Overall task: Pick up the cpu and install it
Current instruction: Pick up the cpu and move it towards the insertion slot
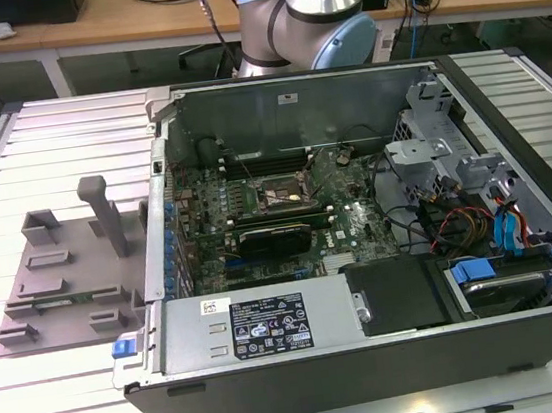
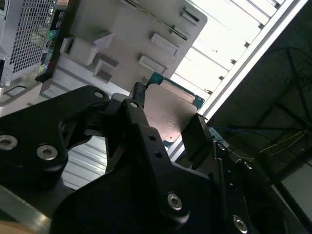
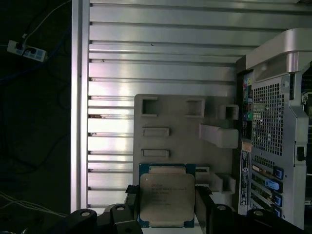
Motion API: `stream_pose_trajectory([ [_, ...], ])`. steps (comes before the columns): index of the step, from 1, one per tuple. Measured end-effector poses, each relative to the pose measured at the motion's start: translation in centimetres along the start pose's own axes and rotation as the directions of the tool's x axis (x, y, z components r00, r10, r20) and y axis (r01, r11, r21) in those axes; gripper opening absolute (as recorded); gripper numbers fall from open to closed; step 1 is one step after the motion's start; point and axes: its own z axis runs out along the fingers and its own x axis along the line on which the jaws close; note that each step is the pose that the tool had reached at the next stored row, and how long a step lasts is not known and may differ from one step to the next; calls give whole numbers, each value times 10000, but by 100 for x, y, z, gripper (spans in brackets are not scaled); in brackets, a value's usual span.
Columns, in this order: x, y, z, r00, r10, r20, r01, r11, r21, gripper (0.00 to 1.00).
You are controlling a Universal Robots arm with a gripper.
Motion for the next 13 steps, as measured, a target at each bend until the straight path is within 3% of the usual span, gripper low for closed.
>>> stream_pose_trajectory([
  [5,-2,-3,-93,10000,0,1,0,10000,0,55],
  [9,-6,-7,-238,10000,0,0,0,10000,0,55],
  [13,-8,-9,-303,10000,0,0,0,10000,0,55],
])
